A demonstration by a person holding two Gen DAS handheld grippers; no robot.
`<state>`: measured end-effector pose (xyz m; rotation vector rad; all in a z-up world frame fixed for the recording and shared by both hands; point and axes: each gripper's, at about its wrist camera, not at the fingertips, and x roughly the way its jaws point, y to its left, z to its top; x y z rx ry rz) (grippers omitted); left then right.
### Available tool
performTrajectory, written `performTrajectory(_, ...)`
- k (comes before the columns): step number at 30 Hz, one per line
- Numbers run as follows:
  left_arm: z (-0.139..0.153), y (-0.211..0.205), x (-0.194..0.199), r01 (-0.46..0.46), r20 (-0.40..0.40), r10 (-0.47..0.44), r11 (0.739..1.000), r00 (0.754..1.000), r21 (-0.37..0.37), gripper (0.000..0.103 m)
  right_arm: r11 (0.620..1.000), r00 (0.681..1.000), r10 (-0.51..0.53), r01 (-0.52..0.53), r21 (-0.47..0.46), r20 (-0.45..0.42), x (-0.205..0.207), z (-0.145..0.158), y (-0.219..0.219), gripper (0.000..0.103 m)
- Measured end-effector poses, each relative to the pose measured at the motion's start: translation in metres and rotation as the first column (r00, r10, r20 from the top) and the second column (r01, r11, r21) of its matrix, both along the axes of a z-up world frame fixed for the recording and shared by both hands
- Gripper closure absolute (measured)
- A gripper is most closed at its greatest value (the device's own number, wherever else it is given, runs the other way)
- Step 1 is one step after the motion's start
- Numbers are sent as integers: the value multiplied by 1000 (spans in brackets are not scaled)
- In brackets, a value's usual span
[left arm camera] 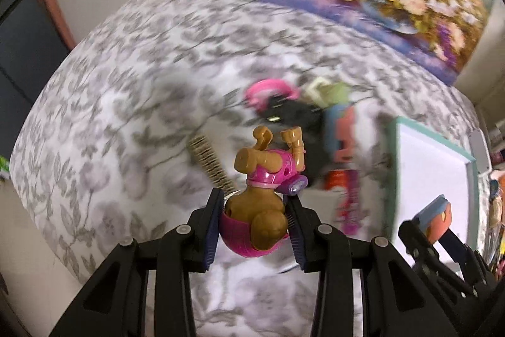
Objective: Organize rigid objects
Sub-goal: 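Carry both toys into the white tray and open both grippers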
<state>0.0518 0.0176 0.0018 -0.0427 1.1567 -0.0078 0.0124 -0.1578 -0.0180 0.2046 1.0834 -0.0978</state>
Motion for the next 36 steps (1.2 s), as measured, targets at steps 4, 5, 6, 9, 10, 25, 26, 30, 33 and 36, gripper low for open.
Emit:
performTrajectory(4,8,-43,7,83,3,-83,996,997,21,63,990,990,-137,136,-43,-19,5,-1,-39,28)
performTrajectory(5,9,-52,7,100,3,-100,995,995,19,63,985,986,-164,163,-50,-23,3,-1,-50,28)
performTrajectory(6,10,-65,8,124,-1,-124,992,992,14,63,980,981,-194,192,-55,-29,2,-2,-60,28)
performTrajectory(9,7,-97,11,177,-10,-177,984,984,-1,63,957,956,-289,287,-44,-56,2,-11,-93,28)
performTrajectory(10,5,-106,12,191,-13,-191,982,982,-3,63,949,947,-314,312,-38,-63,1,-14,-103,28)
performTrajectory(25,-37,-205,41,320,-32,-320,947,947,-25,63,858,861,-508,503,-102,-21,8,-27,-199,28)
performTrajectory(26,-38,-208,43,322,-32,-323,946,946,-26,63,857,860,-509,505,-104,-21,10,-29,-202,28)
performTrajectory(30,-43,-214,48,329,-26,-330,944,944,-25,63,856,859,-511,505,-110,-35,14,-38,-210,28)
performTrajectory(33,-44,-214,49,334,-31,-334,942,942,-27,62,856,858,-512,505,-107,-48,15,-43,-214,28)
performTrajectory(36,-42,-212,48,332,-28,-333,943,943,-25,63,855,854,-516,510,-97,-62,14,-46,-216,28)
